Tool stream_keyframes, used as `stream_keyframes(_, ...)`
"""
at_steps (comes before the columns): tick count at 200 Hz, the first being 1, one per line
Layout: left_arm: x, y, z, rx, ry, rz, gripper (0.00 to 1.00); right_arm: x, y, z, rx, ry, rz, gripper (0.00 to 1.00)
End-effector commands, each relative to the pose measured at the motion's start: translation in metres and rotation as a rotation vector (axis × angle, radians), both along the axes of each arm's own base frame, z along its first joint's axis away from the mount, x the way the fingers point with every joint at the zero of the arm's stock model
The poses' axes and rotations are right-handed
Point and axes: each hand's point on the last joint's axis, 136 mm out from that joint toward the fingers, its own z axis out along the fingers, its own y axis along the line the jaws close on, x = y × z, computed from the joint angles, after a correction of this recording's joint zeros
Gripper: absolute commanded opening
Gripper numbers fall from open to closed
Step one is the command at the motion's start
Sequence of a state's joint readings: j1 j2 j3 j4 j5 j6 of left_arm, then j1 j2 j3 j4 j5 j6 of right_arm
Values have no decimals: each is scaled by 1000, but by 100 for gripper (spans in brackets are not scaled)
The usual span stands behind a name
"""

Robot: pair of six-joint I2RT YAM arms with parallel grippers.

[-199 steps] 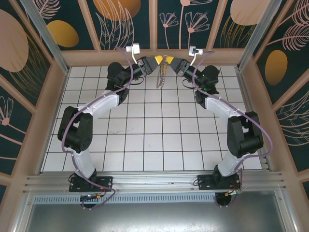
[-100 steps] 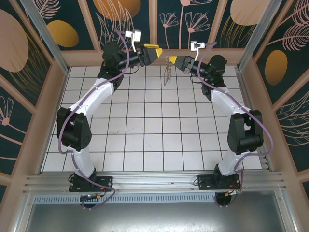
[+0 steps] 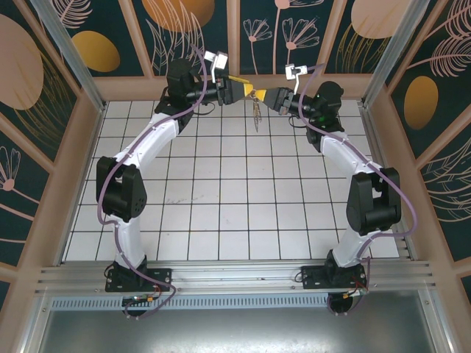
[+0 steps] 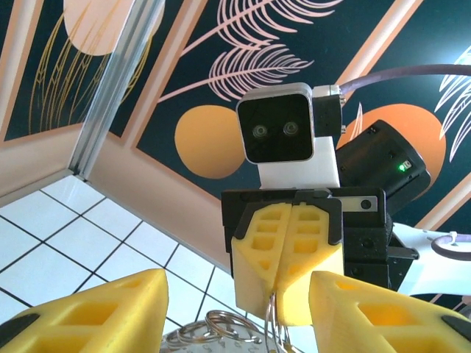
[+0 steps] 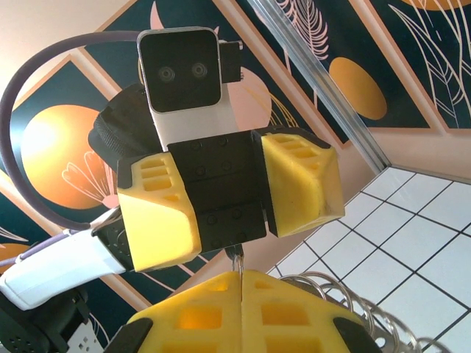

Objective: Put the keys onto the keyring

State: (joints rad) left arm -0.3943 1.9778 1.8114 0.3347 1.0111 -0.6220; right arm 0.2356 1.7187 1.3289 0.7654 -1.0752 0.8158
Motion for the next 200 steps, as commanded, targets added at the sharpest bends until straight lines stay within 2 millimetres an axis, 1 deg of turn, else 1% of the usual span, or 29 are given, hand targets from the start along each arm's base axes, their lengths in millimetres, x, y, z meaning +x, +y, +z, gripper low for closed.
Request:
stream_keyframes(1, -9, -2, 0, -11, -19, -48, 53, -7, 3, 22, 7, -93, 17, 0)
stream_keyframes(42, -11, -2, -4, -33, -5, -65, 51, -6, 5, 20, 8, -92, 15, 0)
stream_keyframes(72, -14, -2, -2, -51, -6, -75, 49, -6, 7, 20, 8, -91, 18, 0)
stream_keyframes(138, -19, -4, 0, -68, -18, -99, 41, -5, 9, 18, 8, -90, 19, 0)
stream_keyframes(200, -22, -5, -4, -67, -15, -105, 41, -5, 9, 17, 7, -89, 17, 0)
